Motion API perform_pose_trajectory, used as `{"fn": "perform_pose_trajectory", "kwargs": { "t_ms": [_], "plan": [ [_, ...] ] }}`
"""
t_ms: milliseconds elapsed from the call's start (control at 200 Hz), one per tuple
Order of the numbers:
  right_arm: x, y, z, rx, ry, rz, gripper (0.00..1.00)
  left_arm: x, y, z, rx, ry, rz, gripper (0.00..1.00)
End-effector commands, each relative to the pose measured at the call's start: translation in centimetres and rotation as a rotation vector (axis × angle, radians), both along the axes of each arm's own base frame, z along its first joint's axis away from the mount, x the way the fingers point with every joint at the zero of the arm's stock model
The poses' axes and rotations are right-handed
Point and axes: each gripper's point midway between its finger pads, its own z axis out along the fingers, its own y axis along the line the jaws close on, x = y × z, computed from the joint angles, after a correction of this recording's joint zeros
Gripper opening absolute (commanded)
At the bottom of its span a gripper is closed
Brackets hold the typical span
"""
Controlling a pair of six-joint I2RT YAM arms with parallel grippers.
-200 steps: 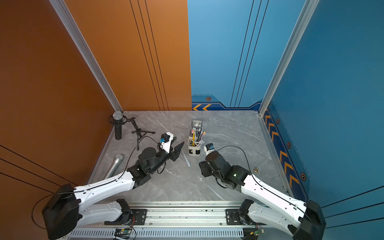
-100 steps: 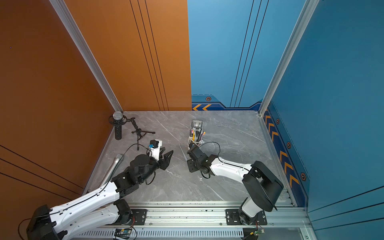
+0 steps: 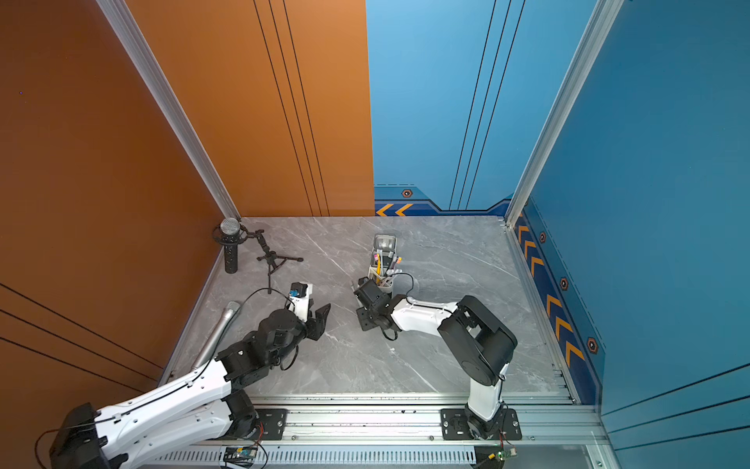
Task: Place the toothbrush into the toothbrush holder
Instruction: Pick up the toothbrush from the center of the board.
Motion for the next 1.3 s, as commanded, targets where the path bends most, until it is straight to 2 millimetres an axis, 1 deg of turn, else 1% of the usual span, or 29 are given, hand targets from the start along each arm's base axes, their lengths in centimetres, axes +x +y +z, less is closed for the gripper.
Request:
{"fn": "perform_pose_trajectory", "kwargs": {
  "t_ms": [0, 75, 160, 255, 350, 395, 535, 601, 756, 891, 1016, 1136, 1206, 1296],
  "plan": [
    [0.2, -1.0, 0.0, -0.076, -0.015, -0.045, 0.50, -0.2, 1.6, 1.0, 0.024, -0.032, 0.057, 0.60],
    [-0.1, -1.2, -0.4, -0.106, -0.027, -0.041, 0.47, -0.2, 2.1, 1.5, 0.020, -0.051, 0.069, 0.60],
    [-0.2, -1.3, -0.9, -0.126, -0.024, -0.037, 0.46, -0.1, 2.4, 1.5, 0.032, -0.057, 0.073, 0.60],
    [-0.3, -0.9, -1.0, -0.122, -0.017, -0.022, 0.41, 0.0, 2.5, 0.9, 0.038, -0.043, 0.081, 0.61],
    [-0.3, -0.4, -1.1, -0.121, -0.014, -0.007, 0.39, -0.2, 2.6, -0.1, 0.016, -0.017, 0.088, 0.60],
    [-0.3, -0.3, -1.2, -0.122, -0.013, -0.001, 0.37, -0.4, 2.6, -0.3, 0.001, -0.009, 0.092, 0.61],
    [-0.2, 0.0, -1.9, -0.133, -0.001, 0.015, 0.32, -0.6, 3.0, -0.3, -0.021, -0.015, 0.100, 0.60],
    [-0.2, 0.1, -2.2, -0.136, 0.005, 0.022, 0.28, -0.7, 3.2, -0.2, -0.031, -0.020, 0.106, 0.61],
    [-0.6, 0.2, -2.9, -0.136, 0.029, 0.034, 0.15, -0.7, 3.8, -0.8, -0.051, 0.006, 0.132, 0.62],
    [-0.9, -0.1, -3.4, -0.117, 0.055, 0.012, 0.07, -0.2, 3.9, -2.1, -0.083, 0.040, 0.157, 0.65],
    [-1.1, -0.3, -2.8, -0.078, 0.047, -0.020, 0.04, 0.6, 4.2, -3.8, -0.133, 0.126, 0.177, 0.65],
    [-1.5, 0.1, -1.6, -0.024, 0.034, -0.028, 0.00, 1.1, 4.2, -4.8, -0.195, 0.184, 0.185, 0.65],
    [-1.9, 0.5, -0.6, 0.001, 0.016, -0.021, 0.00, 1.4, 3.7, -4.8, -0.225, 0.204, 0.162, 0.66],
    [-2.5, 0.9, 0.8, 0.023, -0.012, -0.009, 0.00, 1.6, 2.4, -4.7, -0.251, 0.239, 0.106, 0.66]
  ]
}}
